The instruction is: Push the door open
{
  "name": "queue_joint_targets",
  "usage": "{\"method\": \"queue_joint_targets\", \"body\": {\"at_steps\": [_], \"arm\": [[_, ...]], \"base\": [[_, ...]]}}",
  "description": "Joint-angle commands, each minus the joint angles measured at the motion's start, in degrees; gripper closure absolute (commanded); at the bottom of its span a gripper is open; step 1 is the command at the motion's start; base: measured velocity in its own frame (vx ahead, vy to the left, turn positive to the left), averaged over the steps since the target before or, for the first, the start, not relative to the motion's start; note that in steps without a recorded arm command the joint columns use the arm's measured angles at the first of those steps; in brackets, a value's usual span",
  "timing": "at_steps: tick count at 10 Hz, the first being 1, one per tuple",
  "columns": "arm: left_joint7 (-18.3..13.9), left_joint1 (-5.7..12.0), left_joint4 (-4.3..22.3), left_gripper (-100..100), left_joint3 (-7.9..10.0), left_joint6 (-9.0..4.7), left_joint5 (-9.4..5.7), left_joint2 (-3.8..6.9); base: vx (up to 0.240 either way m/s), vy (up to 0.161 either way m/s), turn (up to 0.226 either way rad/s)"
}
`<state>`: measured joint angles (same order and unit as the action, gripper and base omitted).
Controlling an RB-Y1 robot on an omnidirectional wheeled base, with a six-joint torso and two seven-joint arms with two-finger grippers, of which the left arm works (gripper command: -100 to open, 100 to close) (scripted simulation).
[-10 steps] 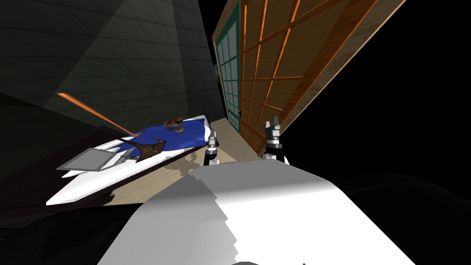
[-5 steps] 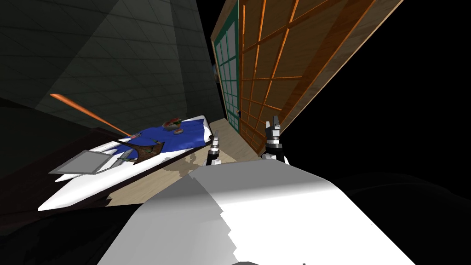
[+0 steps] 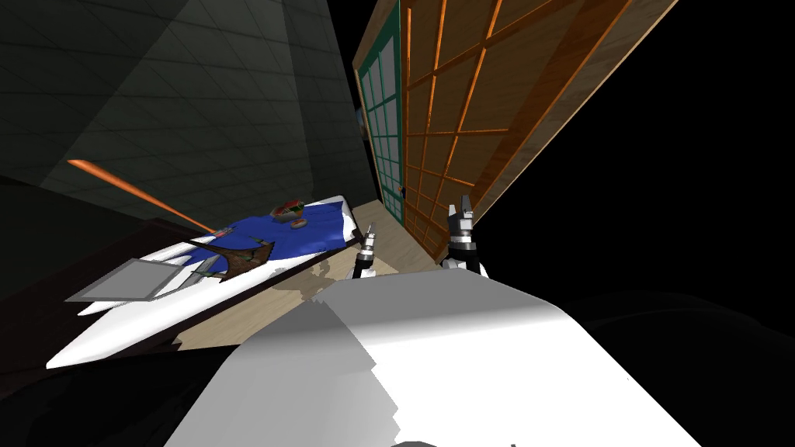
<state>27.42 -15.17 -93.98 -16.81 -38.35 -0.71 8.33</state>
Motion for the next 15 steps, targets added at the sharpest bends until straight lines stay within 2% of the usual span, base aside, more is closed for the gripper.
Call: {"method": "queue_joint_targets", "body": {"at_steps": [1, 9, 15], "arm": [[1.7, 0.72, 1.8, -100, -0.84, -0.32, 0.28, 0.15], [8.7, 4.23, 10.1, -100, -4.45, -1.79, 1.46, 0.5], [14.9, 7.28, 17.3, -100, -7.58, -3.07, 2.49, 0.52]], "base": [[0.027, 0.012, -0.035], [0.029, 0.015, -0.031], [0.046, 0.021, -0.034]]}}
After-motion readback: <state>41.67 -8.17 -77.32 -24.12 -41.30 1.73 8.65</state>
